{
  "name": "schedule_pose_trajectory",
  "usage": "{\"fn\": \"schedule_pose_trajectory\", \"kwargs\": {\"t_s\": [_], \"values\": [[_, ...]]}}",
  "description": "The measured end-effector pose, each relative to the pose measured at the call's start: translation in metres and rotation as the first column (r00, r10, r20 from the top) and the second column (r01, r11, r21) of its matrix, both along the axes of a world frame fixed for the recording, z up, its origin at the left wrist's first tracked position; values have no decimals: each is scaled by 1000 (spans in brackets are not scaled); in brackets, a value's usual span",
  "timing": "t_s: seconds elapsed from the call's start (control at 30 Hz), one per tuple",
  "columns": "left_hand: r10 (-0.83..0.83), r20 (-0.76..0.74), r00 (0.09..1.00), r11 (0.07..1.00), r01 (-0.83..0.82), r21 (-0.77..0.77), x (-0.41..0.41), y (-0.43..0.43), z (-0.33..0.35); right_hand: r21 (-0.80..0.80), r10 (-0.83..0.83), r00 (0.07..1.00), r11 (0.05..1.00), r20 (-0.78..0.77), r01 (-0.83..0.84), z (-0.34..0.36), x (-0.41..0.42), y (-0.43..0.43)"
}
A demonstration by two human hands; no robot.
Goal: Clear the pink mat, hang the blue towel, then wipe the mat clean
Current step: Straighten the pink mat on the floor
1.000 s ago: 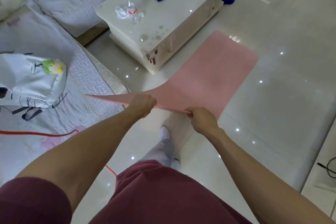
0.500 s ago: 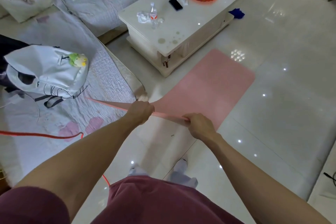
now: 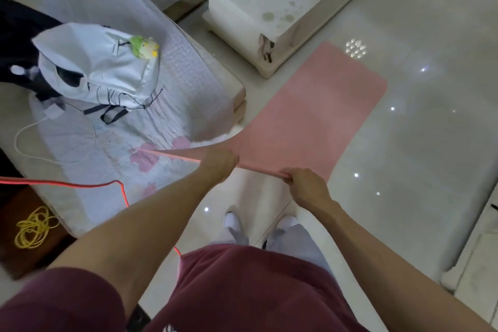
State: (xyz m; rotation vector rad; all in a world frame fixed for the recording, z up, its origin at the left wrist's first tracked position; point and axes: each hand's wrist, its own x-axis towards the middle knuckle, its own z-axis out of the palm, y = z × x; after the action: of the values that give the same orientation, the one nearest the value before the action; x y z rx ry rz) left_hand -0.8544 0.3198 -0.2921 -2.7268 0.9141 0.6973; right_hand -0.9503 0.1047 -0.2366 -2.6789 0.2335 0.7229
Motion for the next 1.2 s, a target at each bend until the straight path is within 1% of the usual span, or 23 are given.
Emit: {"fn": "schedule_pose_trajectory", "kwargs": {"t_s": [0.13, 0.3, 0.4, 0.47, 0.53, 0.63, 0.73, 0.83, 0.93, 1.07, 1.13, 1.2], "values": [[49, -33, 998, 998, -51, -48, -25, 36, -10, 17, 16, 1000, 1000, -2, -16, -3, -20, 34], [128, -18, 992, 992, -128, -21, -62, 66, -9, 28, 71, 997, 997, -7, -70, -2, -41, 63], [198, -35, 980, 980, -198, -9, -89, 83, -8, 37, 95, 995, 995, 0, -95, -4, -66, 81], [238, -16, 971, 971, -238, 14, -109, 93, -6, 36, 115, 993, 993, 14, -116, -5, -83, 93], [236, 32, 971, 970, -237, 54, -128, 103, -2, 25, 136, 990, 990, 24, -137, -8, -97, 104], [233, 79, 969, 971, -237, 41, -158, 119, -3, 7, 204, 978, 979, 29, -205, -14, -119, 119], [248, 72, 966, 966, -252, 59, -191, 127, 1, 20, 240, 969, 970, 48, -242, -21, -146, 130], [314, 99, 944, 945, -321, 59, -220, 137, 3, 34, 270, 961, 962, 64, -272, -28, -169, 142], [418, 78, 905, 906, -422, 41, -243, 154, 0, 23, 309, 948, 950, 69, -311, -39, -182, 162], [534, -8, 845, 845, -534, 41, -273, 182, -14, -6, 317, 946, 948, 68, -317, -54, -202, 192], [542, -30, 840, 840, -541, 38, -283, 198, -26, -7, 320, 945, 947, 63, -321, -63, -212, 208], [517, -30, 855, 855, -515, 56, -293, 215, -40, -3, 324, 944, 946, 69, -324, -74, -221, 225]]}}
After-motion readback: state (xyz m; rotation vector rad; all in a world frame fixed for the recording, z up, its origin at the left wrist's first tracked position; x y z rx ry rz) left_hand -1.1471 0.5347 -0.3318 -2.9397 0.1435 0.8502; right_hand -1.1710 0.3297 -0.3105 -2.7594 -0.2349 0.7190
